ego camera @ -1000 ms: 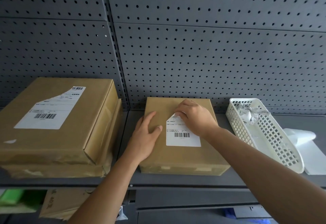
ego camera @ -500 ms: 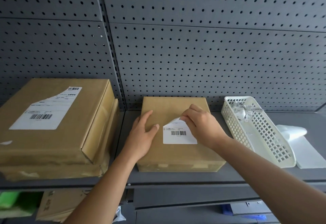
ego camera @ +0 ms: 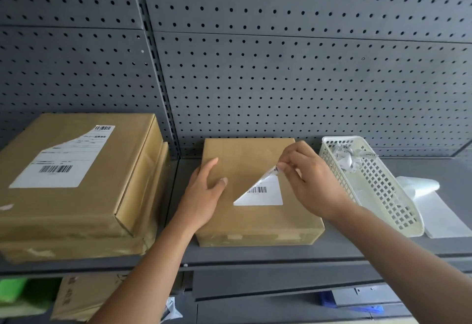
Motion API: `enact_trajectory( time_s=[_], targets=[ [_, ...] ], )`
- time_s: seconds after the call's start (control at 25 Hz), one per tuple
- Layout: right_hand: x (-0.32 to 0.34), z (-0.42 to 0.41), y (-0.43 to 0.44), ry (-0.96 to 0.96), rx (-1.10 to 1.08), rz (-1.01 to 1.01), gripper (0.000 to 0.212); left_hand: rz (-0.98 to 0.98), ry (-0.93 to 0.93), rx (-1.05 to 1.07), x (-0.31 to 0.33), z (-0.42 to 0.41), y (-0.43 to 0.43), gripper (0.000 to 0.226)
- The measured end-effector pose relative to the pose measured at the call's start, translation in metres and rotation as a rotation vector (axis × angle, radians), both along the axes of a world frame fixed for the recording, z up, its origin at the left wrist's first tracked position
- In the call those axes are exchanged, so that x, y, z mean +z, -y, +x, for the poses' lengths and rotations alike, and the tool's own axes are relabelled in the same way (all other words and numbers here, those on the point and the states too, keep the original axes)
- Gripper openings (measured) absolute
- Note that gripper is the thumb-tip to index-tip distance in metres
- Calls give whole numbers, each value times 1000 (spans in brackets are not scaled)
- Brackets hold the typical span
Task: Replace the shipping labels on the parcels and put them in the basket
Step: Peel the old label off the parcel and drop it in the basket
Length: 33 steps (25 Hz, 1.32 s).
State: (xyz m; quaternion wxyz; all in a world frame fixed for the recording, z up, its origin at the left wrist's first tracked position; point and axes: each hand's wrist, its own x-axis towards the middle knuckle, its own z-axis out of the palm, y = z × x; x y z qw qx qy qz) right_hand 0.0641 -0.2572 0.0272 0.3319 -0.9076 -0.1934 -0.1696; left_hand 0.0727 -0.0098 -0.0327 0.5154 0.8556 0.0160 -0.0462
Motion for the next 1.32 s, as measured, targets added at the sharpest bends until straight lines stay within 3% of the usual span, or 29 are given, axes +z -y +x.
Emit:
enact_trajectory(
  time_s=[0.28, 0.48, 0.6, 0.84, 1.12, 1.32],
  targets=[
    [7, 0, 2, 52, -39, 54, 16, -9, 9, 11, 0, 0, 0, 55],
    [58, 7, 2, -54, -270, 492, 19, 31, -19, 13, 1, 0, 4, 54],
    [70, 13, -2, -127, -205, 407, 25, 45, -23, 13, 1, 1, 3, 55],
    [49, 12, -17, -309, -170, 277, 55, 40, -23, 7, 2, 0, 4, 56],
    [37, 14, -18, -327, -142, 296, 20, 19, -23, 0, 2, 0, 4, 55],
    [25, 15, -15, -283, -163, 232, 17, 19, -9, -4, 1, 0, 2, 56]
  ],
)
